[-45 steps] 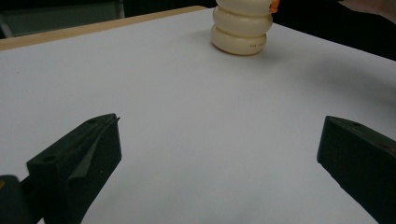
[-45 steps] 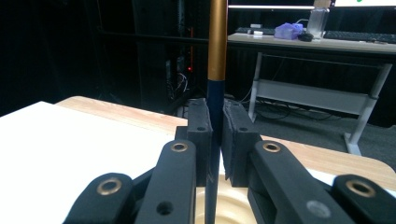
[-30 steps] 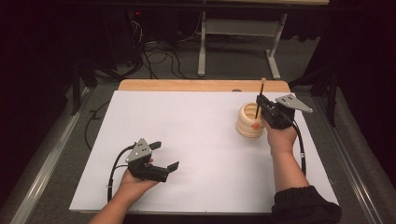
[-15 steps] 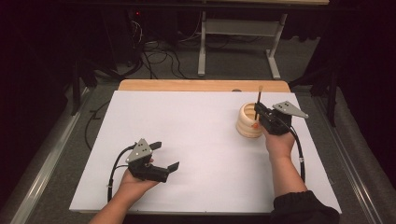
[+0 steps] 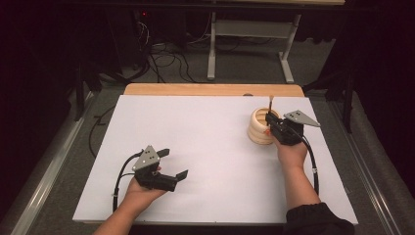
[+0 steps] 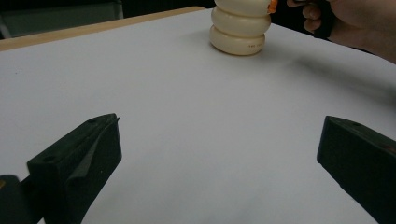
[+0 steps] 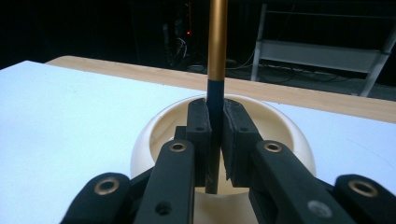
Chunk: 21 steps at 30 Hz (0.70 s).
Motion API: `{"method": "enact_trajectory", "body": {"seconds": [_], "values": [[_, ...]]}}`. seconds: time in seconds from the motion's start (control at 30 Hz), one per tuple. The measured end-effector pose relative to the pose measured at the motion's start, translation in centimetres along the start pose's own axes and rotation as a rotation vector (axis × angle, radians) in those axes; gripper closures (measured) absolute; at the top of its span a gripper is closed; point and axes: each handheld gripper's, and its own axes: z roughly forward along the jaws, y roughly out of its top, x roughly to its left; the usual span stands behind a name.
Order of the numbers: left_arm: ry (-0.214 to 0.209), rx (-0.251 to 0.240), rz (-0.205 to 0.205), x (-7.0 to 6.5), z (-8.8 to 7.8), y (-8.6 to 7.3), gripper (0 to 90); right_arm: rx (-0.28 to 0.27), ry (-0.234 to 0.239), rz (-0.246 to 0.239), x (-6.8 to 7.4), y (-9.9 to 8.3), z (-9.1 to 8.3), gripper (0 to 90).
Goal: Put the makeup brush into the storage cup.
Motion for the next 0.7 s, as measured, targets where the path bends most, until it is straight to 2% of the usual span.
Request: {"method": "enact_trajectory", "body": {"seconds": [0.13,0.23,0.5,0.6,0.7], "values": [[0.001,0.001,-0.001,0.03,0.0,0.0,0.4,-0.015,0.013,0.006,0.03,0.29,-0.11,72.9],[0.0,0.001,0.0,0.0,0.01,0.0,0.4,-0.028,0.02,-0.001,0.07,0.51,-0.3,71.2],[0.003,-0.001,0.0,-0.01,-0.05,0.01,0.4,-0.017,0.021,-0.005,0.01,0.56,-0.53,68.3],[0.002,0.002,-0.001,0.02,-0.03,-0.01,0.4,-0.013,0.038,-0.005,0.09,0.6,-0.63,66.3],[0.002,-0.002,-0.003,0.05,-0.09,-0.01,0.4,-0.009,0.053,-0.008,0.33,0.6,-0.8,60.8]]}}
